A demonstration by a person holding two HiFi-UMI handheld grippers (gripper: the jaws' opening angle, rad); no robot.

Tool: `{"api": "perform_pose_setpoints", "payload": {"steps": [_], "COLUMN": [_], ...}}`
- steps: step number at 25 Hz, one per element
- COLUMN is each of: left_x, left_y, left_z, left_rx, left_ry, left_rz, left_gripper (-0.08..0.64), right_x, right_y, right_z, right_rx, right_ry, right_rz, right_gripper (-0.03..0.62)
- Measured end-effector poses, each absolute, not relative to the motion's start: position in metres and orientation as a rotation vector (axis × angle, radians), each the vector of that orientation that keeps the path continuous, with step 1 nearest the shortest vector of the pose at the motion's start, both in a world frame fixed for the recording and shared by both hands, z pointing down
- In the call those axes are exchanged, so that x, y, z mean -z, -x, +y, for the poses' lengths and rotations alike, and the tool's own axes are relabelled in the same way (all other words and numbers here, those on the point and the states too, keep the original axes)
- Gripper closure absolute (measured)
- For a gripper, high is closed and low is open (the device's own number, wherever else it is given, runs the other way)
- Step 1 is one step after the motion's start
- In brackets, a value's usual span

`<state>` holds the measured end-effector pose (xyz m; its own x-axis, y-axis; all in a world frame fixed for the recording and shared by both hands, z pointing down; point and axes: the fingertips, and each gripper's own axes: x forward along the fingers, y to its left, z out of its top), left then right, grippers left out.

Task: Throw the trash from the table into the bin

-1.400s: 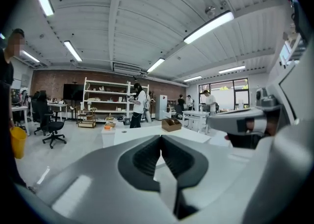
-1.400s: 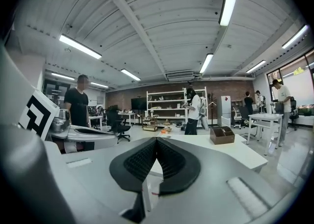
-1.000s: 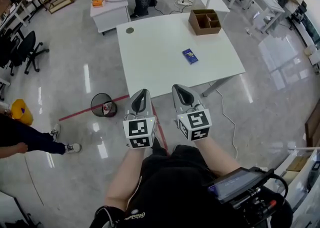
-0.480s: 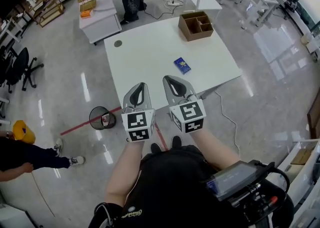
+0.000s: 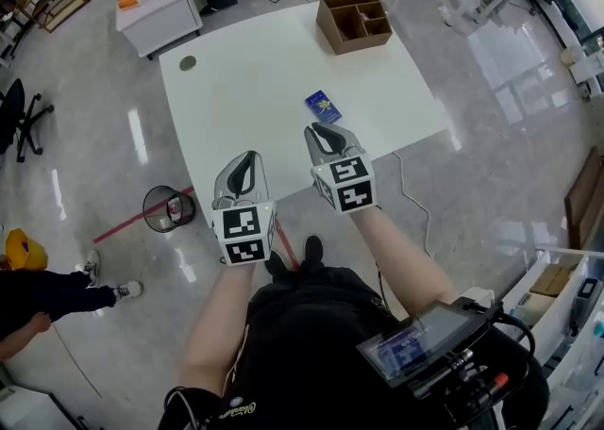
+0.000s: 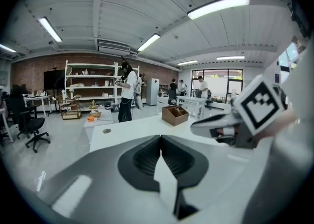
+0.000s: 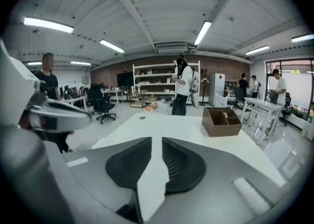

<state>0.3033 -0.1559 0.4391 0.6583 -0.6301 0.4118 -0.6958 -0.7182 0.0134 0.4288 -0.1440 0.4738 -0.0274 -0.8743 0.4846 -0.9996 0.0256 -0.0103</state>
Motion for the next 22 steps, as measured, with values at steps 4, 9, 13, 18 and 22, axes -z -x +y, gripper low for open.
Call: {"api": "perform_pose_setpoints", "payload": {"steps": [4, 9, 13, 18, 22], "left_x": [-0.457, -0.471, -0.472, -0.47, -0.471], "left_y": [-0.3, -0.286, -0.265, -0.25, -0.257], "left_z": [-0.152, -0.148, -0.149, -0.151, -0.152], "left_rx": [-0.622, -0.659, -0.668, -0.669, -0.666], "left_ry": [-2.663, -2.611, -2.577, -2.553, -2.566], "left_rz": [-1.096, -1.151, -1.21, -1.246, -1.231], "left_gripper": [0.552, 0.552, 0.552, 0.552, 0.552], "right_x": [-0.555, -0.627, -0.653, -0.663, -0.661], "right_y": [-0.476, -0.519, -0.529, -0.526, -0.527], "right_z": [-0.178, -0.211, -0.217, -0.213, -0.214], "right_rx": [-0.659, -0.748, -0.857, -0.933, -0.925], "right_ry": [-1.686, -1.466, -1.387, -1.367, -1.377], "right_rz": [-1.828, -1.676, -1.628, -1.633, -1.63], "right_gripper": [0.35, 0.253, 0.252, 0.253, 0.333]}}
